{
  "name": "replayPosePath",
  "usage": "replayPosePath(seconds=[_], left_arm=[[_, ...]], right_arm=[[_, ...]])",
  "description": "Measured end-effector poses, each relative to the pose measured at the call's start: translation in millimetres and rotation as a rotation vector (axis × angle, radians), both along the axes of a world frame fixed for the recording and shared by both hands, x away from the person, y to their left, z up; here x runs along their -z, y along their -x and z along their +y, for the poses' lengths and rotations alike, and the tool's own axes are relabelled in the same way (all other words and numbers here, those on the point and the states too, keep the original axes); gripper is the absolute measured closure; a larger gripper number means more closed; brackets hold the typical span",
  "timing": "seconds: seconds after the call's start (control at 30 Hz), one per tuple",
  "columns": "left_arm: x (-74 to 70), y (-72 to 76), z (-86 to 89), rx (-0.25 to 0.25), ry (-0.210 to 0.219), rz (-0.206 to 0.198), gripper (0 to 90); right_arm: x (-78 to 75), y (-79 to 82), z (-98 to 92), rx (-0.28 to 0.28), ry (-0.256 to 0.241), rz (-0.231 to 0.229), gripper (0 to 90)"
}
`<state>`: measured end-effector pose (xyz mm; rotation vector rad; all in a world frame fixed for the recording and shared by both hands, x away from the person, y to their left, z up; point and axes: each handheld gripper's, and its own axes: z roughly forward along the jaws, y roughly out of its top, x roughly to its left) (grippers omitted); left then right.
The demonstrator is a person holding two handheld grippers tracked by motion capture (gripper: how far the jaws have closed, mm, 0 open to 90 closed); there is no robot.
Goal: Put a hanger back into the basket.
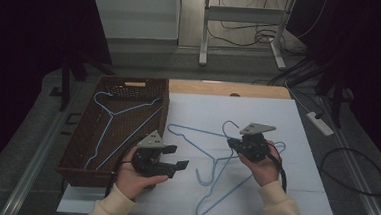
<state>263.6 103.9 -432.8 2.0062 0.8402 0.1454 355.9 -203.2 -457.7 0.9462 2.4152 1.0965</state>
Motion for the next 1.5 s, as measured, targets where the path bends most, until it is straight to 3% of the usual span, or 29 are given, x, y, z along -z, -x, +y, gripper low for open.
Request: replayPosePath(seconds=[0.2,0.73,1.07,1.33,1.5], left_arm=[[5.2,-2.8,-28.5,0.049,-0.011,0.012,33.7],[21.9,-6.9,-60.3,0.102,-0.036,0.07,33.3],[42.8,-19.2,-90.8,0.13,-0.071,0.133,34.7],[56.8,-27.6,-103.0,0.142,-0.085,0.189,37.3],[66.5,-31.8,-111.0,0.144,-0.093,0.232,46.1]], right_arm=[[-1.1,1.6,-1.3,0.002,-0.005,-0.002,86.4],[-3.0,4.9,-3.4,0.011,-0.013,-0.008,86.4],[-3.4,7.5,-4.2,0.014,-0.02,-0.01,86.4],[-3.3,8.1,-4.5,0.016,-0.021,-0.012,86.4],[-3.1,8.1,-4.5,0.015,-0.022,-0.013,86.4]])
